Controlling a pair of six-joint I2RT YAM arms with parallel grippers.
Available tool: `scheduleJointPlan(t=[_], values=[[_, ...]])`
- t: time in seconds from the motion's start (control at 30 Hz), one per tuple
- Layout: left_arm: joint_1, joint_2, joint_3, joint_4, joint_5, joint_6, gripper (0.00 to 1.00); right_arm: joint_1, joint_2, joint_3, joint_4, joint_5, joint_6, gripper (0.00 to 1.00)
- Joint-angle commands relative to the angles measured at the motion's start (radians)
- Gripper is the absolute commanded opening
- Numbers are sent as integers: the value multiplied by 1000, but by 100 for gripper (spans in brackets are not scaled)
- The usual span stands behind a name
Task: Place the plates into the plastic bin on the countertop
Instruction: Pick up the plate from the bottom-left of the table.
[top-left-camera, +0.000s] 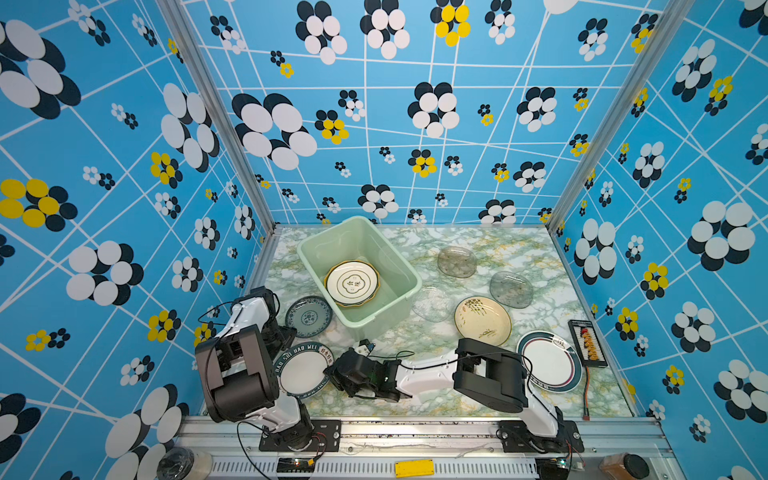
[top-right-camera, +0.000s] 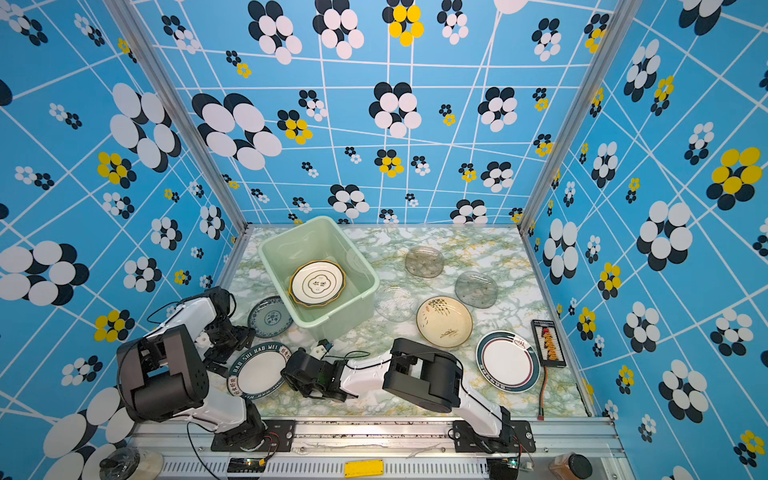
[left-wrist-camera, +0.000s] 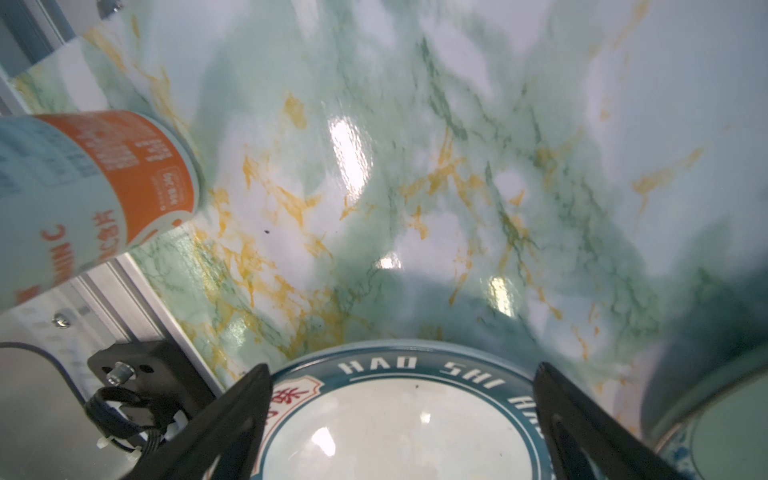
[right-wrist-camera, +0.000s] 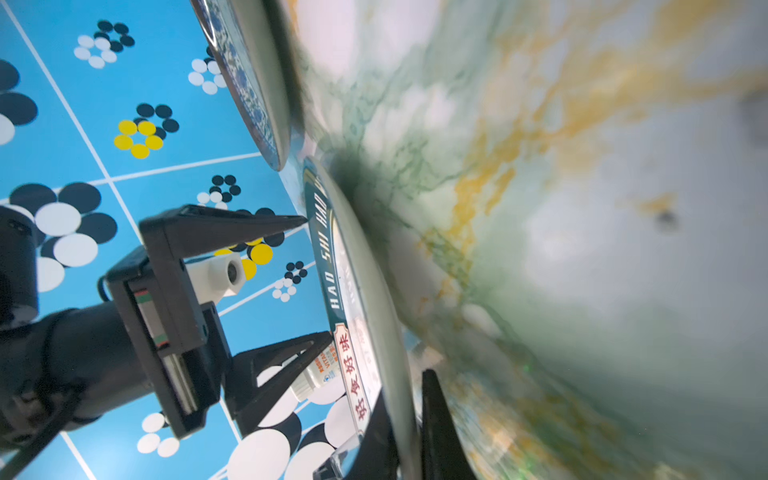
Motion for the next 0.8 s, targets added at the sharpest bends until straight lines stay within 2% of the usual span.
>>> scheduleJointPlan(t=[0.0,0.3,0.47,0.77], values=[[-6,7,-6,-25,-9,15,99,-15,6,17,-28,3,14,3],[-5,-30,28,-68,-24,65,99,-10,-18,33,-96,-36,42,0],[-24,-75,56,-85,-32,99,99,11,-85,5,-134,15,99,0],[-73,-156,86,-112,-4,124,99,30,-216,-7,-442,70,46,0]])
